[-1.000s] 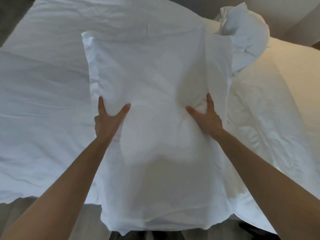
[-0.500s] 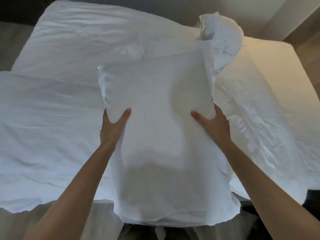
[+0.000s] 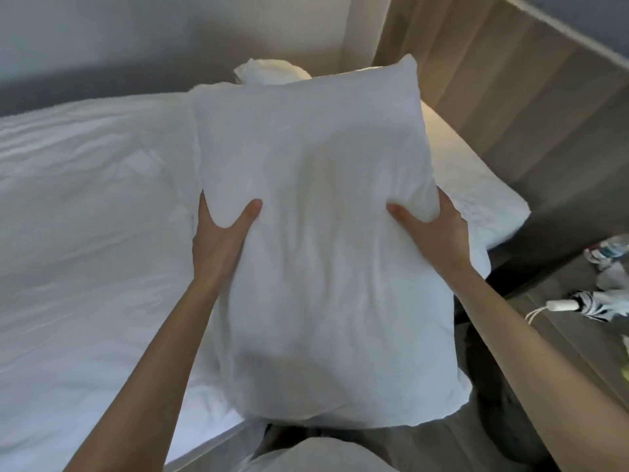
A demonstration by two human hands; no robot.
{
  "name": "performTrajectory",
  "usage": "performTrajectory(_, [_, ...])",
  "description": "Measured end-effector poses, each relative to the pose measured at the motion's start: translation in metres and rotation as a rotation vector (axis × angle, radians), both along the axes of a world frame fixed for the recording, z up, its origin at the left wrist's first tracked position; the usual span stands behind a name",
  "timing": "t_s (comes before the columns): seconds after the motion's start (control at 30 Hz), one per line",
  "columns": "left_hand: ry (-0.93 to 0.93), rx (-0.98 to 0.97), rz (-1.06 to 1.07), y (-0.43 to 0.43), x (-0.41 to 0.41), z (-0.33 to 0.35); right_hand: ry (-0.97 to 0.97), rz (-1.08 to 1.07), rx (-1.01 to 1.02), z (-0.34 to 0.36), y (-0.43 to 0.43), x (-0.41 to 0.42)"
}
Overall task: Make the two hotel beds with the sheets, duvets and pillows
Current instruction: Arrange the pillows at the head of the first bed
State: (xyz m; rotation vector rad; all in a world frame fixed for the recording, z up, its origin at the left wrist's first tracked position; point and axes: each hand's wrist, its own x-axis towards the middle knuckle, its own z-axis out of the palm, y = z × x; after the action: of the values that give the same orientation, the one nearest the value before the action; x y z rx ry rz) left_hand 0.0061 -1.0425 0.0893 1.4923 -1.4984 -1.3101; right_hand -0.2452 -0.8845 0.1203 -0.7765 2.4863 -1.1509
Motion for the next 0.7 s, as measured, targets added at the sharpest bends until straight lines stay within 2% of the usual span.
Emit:
performTrajectory(0.3, [0.029, -0.119, -0.387, 0.116, -0.117, 0.036, 0.106, -0.402, -0.103, 0.039, 0.204, -0.026])
performTrajectory(0.7, [0.069, -0.171, -0.978, 0.388, -0.212, 0.037, 0.123, -0.985, -0.092, 0.039, 0.527, 0.037])
